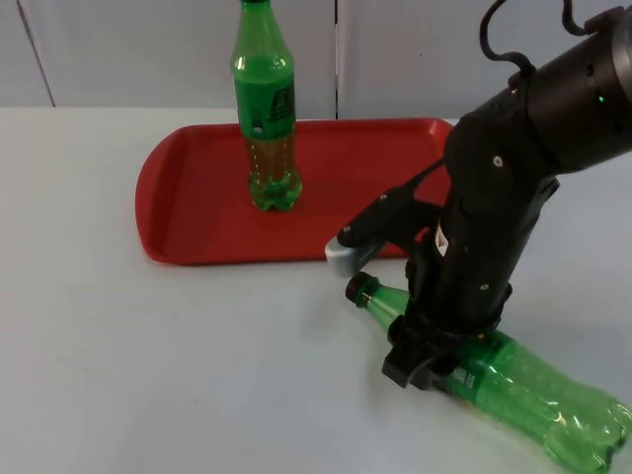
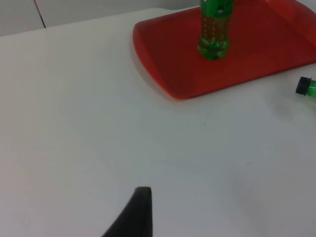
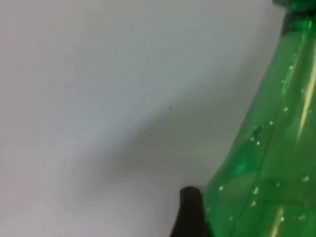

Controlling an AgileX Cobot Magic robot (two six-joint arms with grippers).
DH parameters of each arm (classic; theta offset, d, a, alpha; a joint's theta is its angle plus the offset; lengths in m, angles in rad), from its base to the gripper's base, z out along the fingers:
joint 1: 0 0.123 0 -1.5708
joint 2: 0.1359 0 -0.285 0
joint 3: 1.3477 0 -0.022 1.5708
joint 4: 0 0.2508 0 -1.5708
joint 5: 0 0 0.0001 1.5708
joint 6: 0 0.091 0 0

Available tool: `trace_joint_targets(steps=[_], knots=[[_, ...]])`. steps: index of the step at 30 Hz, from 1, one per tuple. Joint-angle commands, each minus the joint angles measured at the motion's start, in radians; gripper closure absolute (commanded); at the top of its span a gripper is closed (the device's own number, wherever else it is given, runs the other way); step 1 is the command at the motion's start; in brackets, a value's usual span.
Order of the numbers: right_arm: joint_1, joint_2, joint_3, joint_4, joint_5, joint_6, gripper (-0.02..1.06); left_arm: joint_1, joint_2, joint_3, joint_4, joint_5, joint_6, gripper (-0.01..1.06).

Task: Place the bottle upright on the tray.

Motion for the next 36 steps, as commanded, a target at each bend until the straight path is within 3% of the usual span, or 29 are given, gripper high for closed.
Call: trace_joint_targets(steps=[1,7,17,23,25,26,29,36], knots=[[0.005,-0.002,0.004,-0.008,0.026,0.001,1.05,-0.005,-0.004,0.005,0.003,-0.005,-0.004,0.0],[0.005,-0.083,0.004,-0.008,0.014,0.001,1.05,-0.005,-0.004,0.005,0.003,-0.005,-0.004,0.0],[0.005,-0.335,0.004,-0.015,-0.163,0.001,1.05,-0.005,-0.004,0.005,0.003,-0.005,-0.004,0.0],[-0.002,-0.433,0.004,-0.041,-0.456,0.001,1.05,-0.005,-0.004,0.005,0.003,-0.005,-0.004,0.0],[-0.004,-0.437,0.004,-0.037,-0.485,0.003,1.05,-0.005,-0.004,0.005,0.003,-0.005,-0.004,0.0],[-0.015,-0.441,0.004,-0.034,-0.565,0.017,1.05,-0.005,-0.004,0.005,0.003,-0.005,-0.004,0.0],[-0.056,-0.441,0.004,-0.031,-0.686,0.073,1.05,-0.005,-0.004,0.005,0.003,-0.005,-0.004,0.0],[-0.147,-0.431,0.004,-0.031,-0.877,0.108,1.05,-0.005,-0.004,0.005,0.003,-0.005,-0.004,0.0]])
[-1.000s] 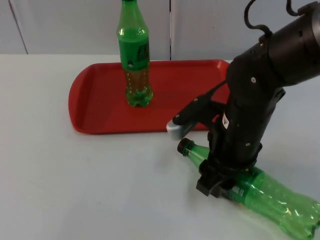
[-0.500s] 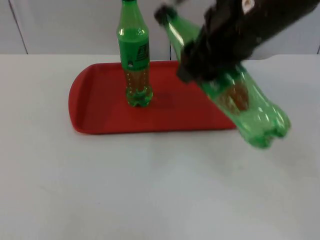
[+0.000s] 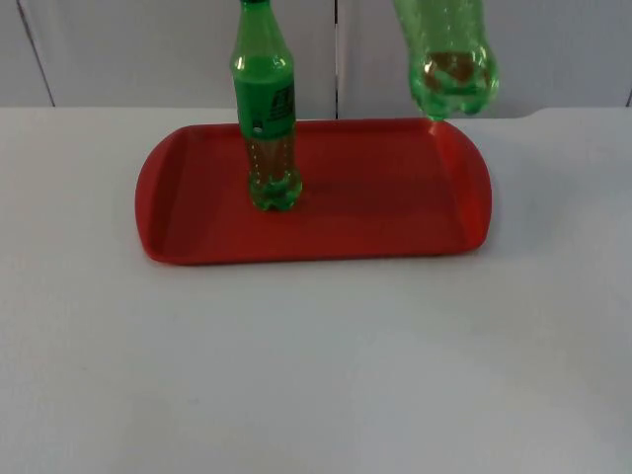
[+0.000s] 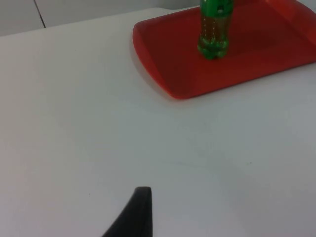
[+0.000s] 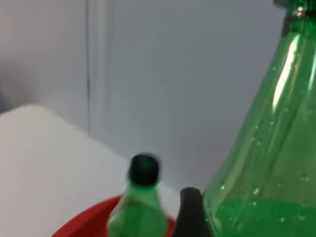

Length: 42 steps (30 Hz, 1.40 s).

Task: Place the bottle upright on the tray.

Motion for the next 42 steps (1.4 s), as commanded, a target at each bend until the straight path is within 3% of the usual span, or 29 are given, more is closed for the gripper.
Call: trace_joint_targets(steps=[1,7,11,12,17,23,42], knots=[[-0.036,0.011,-0.003,-0.004,-0.082,0.01,1.05,-0.005,-0.004,0.005,0.003,-0.005,-0.004,0.0],[-0.087,0.096,-0.003,0.017,-0.166,0.025,1.05,-0.005,-0.004,0.005,0.003,-0.005,-0.004,0.0],[-0.091,0.205,-0.003,0.095,-0.47,0.032,1.05,-0.005,-0.004,0.005,0.003,-0.005,-0.004,0.0],[-0.091,0.205,-0.003,0.095,-0.47,0.032,1.05,-0.005,-0.004,0.005,0.003,-0.005,-0.004,0.0],[-0.091,0.302,-0.003,0.11,-0.653,-0.051,1.05,-0.005,-0.004,0.005,0.003,-0.005,-0.004,0.0],[-0.091,0.384,-0.032,0.11,-0.699,-0.101,1.05,-0.005,-0.004,0.005,0.003,-0.005,-0.004,0.0],[-0.13,0.741,-0.444,0.125,-0.719,-0.097,1.05,-0.005,-0.004,0.005,0.003,-0.005,-0.004,0.0]])
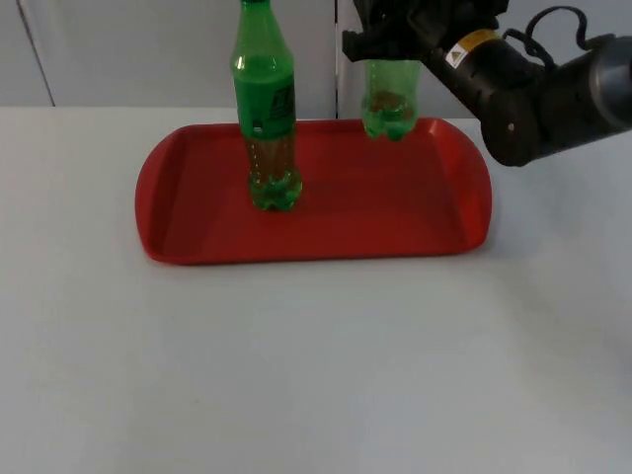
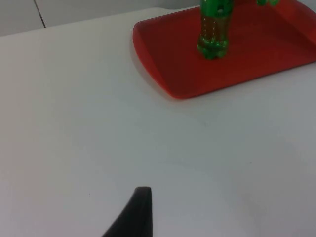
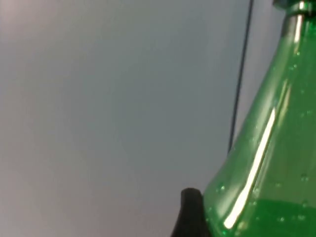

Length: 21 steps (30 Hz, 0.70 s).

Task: Place the bottle upright on the tray.

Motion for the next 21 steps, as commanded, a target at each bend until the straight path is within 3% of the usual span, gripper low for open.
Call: trace_joint_targets(steps=[1,21], knots=[[-0.01,0.021,-0.031,-0.002,-0.032,0.001,1.05,-0.005,-0.004,0.005,0.003,-0.005,-0.004,0.0],[-0.019,0.157,-0.066,-0.001,-0.091,0.001,1.04,-0.005,-0.004,0.005,0.006,-0.005,-0.004,0.0]])
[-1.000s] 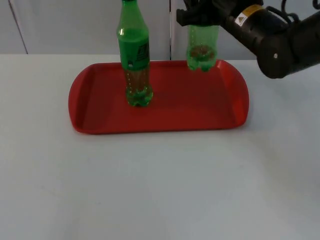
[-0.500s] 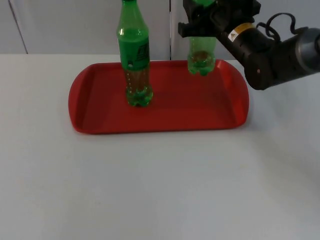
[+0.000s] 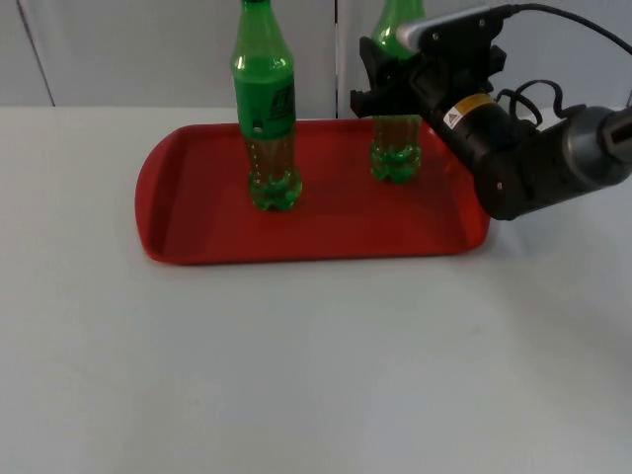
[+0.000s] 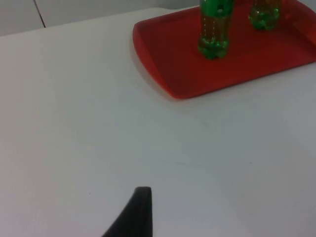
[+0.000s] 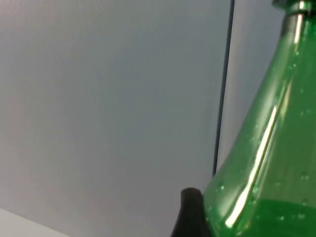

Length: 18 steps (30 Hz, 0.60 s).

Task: Place the bottle upright on the tray.

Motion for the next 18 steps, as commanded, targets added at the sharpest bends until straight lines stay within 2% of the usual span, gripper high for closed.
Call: trace_joint_targets(steps=[1,2,5,6,7,10,11,12,14,18], knots=[[-0.004,0.007,-0.006,-0.01,-0.013,0.001,1.02,-0.005,-0.004,0.005,0.006,-0.005,-0.004,0.0],[-0.004,0.007,-0.006,-0.01,-0.013,0.001,1.02,-0.005,-0.004,0.005,0.006,-0.005,-0.004,0.0],[-0.004,0.007,-0.006,-0.01,-0.024,0.001,0.87,-0.005,-0.004,0.005,0.006,-0.005,-0.004,0.0],[-0.004,0.007,-0.006,-0.01,-0.024,0.001,0.76,-0.005,-0.004,0.005,0.006,-0.005,-0.004,0.0],[-0.004,0.007,-0.006,-0.01,-0.024,0.001,0.76,-0.005,-0.004,0.005,0.006,-0.005,-0.004,0.0],[-0.004,0.007,-0.006,-0.01,-0.025,0.001,0.46,-0.005,-0.004,0.005,0.006,-0.005,-0.004,0.0],[-0.004,0.007,-0.006,-0.01,-0.025,0.001,0.39,-0.005,-0.004,0.005,0.006,-0.005,-0.004,0.0],[-0.004,0.007,-0.006,-0.01,-0.025,0.001,0.39,-0.005,-0.004,0.005,0.006,-0.005,-0.004,0.0],[-0.004,0.007,-0.006,-0.008,-0.025,0.001,0.29,-0.005,-0.004,0.005,0.006,-0.005,-0.004,0.0],[-0.004,0.007,-0.006,-0.002,-0.03,0.001,0.27,-0.005,-0.004,0.005,0.006,-0.005,-0.004,0.0]])
